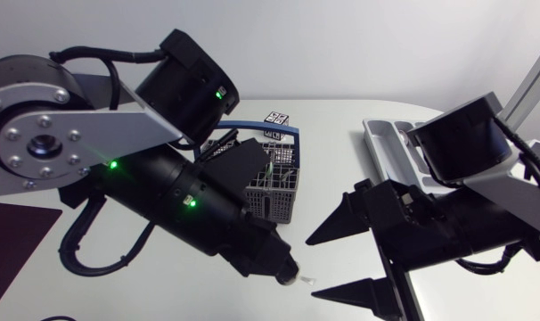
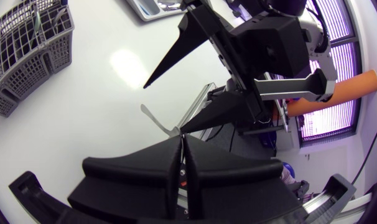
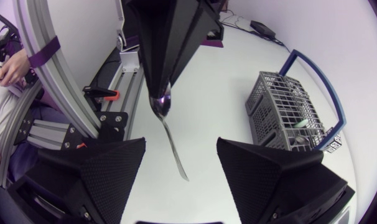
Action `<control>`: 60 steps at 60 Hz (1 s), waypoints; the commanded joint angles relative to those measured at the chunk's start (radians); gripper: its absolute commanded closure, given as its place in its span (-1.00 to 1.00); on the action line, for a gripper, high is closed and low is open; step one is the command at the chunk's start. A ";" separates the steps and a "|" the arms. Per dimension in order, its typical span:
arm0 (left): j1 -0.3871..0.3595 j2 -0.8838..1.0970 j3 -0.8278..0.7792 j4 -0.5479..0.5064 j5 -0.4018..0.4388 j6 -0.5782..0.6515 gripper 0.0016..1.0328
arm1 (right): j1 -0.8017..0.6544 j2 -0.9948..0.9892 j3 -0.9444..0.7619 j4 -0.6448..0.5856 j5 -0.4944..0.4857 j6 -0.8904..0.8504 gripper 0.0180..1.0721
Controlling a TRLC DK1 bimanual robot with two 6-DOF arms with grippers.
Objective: Transfer all utensils from the basket to the drawer tray.
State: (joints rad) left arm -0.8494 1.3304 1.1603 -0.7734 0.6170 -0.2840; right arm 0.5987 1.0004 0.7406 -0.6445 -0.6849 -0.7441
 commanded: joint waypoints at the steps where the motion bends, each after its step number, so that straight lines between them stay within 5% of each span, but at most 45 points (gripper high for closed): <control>1: -0.008 0.026 0.007 -0.021 0.026 0.054 0.93 | 0.013 0.017 0.002 -0.041 -0.030 -0.055 -0.35; 9: -0.016 0.030 0.009 -0.035 0.047 0.075 0.93 | 0.021 0.021 0.005 -0.093 -0.087 -0.097 -0.13; 18: -0.033 0.030 0.013 -0.050 0.072 0.088 0.93 | 0.053 0.032 -0.004 -0.095 -0.090 -0.100 -0.11; 30: -0.048 0.029 0.019 -0.067 0.086 0.092 0.93 | 0.090 0.040 -0.004 -0.096 -0.090 -0.098 0.34; 54: -0.056 0.015 0.024 -0.086 0.102 0.095 0.93 | 0.119 0.064 -0.012 -0.110 -0.105 -0.098 0.57; 60: -0.059 0.012 0.027 -0.087 0.102 0.095 0.93 | 0.125 0.076 -0.006 -0.118 -0.128 -0.103 0.79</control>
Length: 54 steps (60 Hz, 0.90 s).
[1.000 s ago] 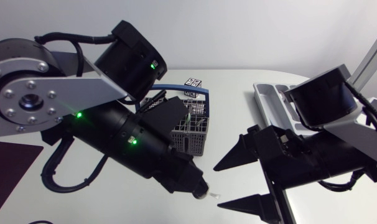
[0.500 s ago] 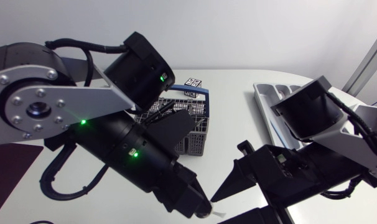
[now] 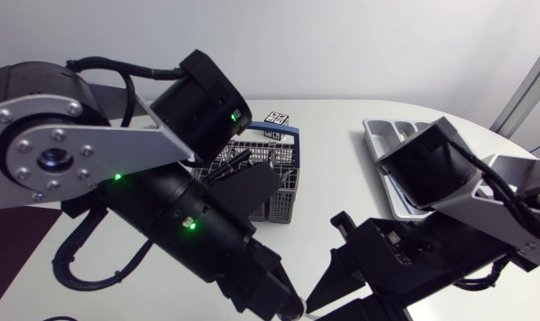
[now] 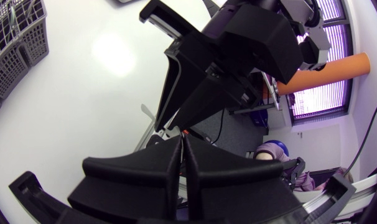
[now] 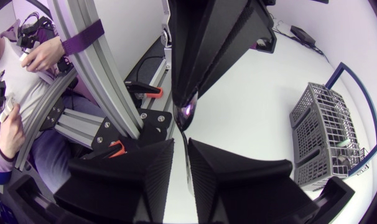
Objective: Transfer all utensils from the basket to the drawer tray.
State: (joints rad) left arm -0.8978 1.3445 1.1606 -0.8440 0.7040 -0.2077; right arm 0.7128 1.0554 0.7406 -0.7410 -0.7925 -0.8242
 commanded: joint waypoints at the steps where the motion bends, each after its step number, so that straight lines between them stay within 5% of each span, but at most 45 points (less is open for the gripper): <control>1: -0.010 -0.004 0.027 -0.017 0.015 0.019 0.93 | 0.014 0.025 -0.006 -0.024 -0.020 -0.024 0.81; 18: -0.007 -0.005 0.033 -0.029 0.015 0.019 0.93 | 0.016 0.040 0.002 -0.037 -0.020 -0.029 0.89; 21: -0.004 -0.005 0.040 -0.030 0.015 0.019 0.81 | 0.011 0.040 0.002 -0.040 -0.019 -0.029 0.89; 27: 0.011 -0.007 0.065 -0.038 0.015 0.017 0.18 | 0.002 0.043 0.000 -0.051 -0.014 -0.029 0.89; 31: 0.020 -0.005 0.082 -0.041 0.015 0.014 -0.65 | -0.006 0.043 -0.003 -0.061 -0.005 -0.032 0.89; 33: 0.033 -0.004 0.091 -0.046 0.017 0.013 -0.90 | -0.013 0.043 -0.004 -0.069 -0.002 -0.038 0.89; 54: 0.181 0.070 0.171 -0.003 0.015 -0.150 -0.92 | -0.319 0.020 -0.014 -0.139 0.122 -0.184 0.89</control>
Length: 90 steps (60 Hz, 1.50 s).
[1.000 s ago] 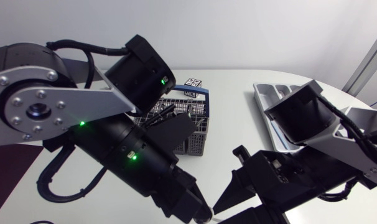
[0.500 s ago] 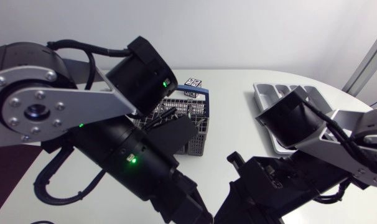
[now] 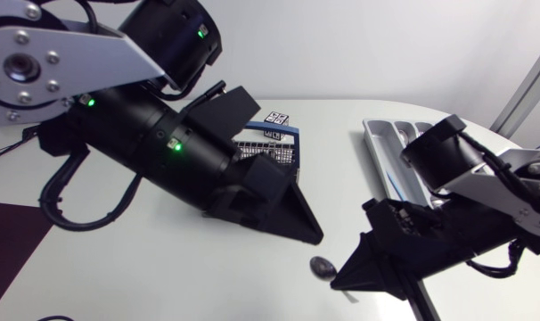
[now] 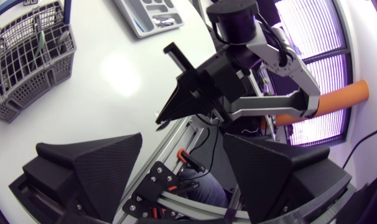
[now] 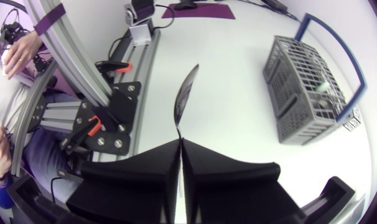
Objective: Transfer all utensils from the basket to the drawer tray.
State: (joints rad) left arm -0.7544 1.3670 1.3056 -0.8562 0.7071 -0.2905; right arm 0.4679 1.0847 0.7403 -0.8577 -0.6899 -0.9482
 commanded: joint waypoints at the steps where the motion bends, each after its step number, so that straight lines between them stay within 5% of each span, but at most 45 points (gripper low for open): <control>1: 0.046 0.055 0.027 0.009 0.012 -0.075 -0.92 | -0.094 -0.012 -0.013 -0.024 0.027 -0.069 0.89; 8: 0.096 0.107 0.035 0.036 0.000 -0.136 -0.92 | -0.250 -0.002 -0.012 -0.004 0.092 -0.136 0.89; 20: 0.124 0.173 0.032 0.129 -0.143 -0.239 -0.91 | -0.548 0.004 -0.013 0.086 0.179 -0.277 0.89; 36: 0.110 0.225 0.038 0.169 -0.276 -0.277 -0.89 | -0.795 0.066 -0.073 0.358 0.282 -0.394 0.89; 58: 0.093 0.265 0.049 0.197 -0.388 -0.292 -0.88 | -0.980 0.307 -0.116 0.796 0.360 -0.483 0.89; 83: 0.066 0.287 0.038 0.229 -0.480 -0.297 -0.88 | -1.080 0.561 -0.114 1.103 0.418 -0.577 0.88; 90: 0.055 0.290 0.027 0.252 -0.518 -0.295 -0.86 | -1.078 0.572 -0.160 1.204 0.432 -0.598 0.45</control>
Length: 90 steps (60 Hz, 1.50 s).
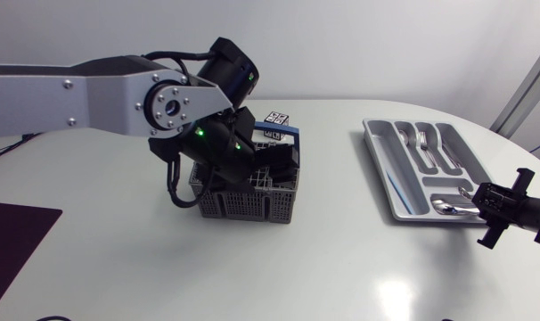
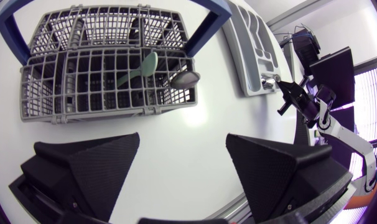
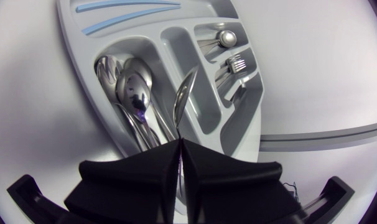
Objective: Transfer all utensils from the basket to the drawer tray.
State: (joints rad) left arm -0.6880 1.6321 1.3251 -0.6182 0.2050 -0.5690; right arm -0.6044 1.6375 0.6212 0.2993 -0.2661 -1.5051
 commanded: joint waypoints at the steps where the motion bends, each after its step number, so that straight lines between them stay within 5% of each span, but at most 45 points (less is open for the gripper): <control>1: -0.013 0.025 0.008 0.015 -0.018 -0.017 -0.86 | -0.006 0.019 -0.048 0.058 0.010 -0.044 0.38; 21: -0.021 0.020 -0.053 0.071 -0.096 -0.002 -0.86 | 0.000 -0.042 -0.089 0.072 0.030 -0.010 -0.91; 51: -0.090 0.014 -0.102 0.222 -0.300 0.040 -0.81 | 0.094 -0.280 -0.152 -0.075 0.015 0.229 -0.91; 67: -0.156 0.012 -0.164 0.383 -0.452 0.278 -0.75 | 0.167 -0.384 -0.212 -0.138 0.021 0.258 -0.91; 81: -0.156 -0.003 -0.213 0.462 -0.455 0.466 -0.30 | 0.226 -0.487 -0.248 -0.209 0.022 0.279 -0.91; 90: -0.148 -0.006 -0.242 0.506 -0.455 0.546 -0.29 | 0.299 -0.573 -0.281 -0.255 0.054 0.304 -0.91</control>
State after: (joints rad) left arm -0.8425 1.6325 1.1130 -0.1303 -0.2447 -0.0845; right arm -0.3370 1.1011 0.3790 0.0666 -0.2287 -1.2297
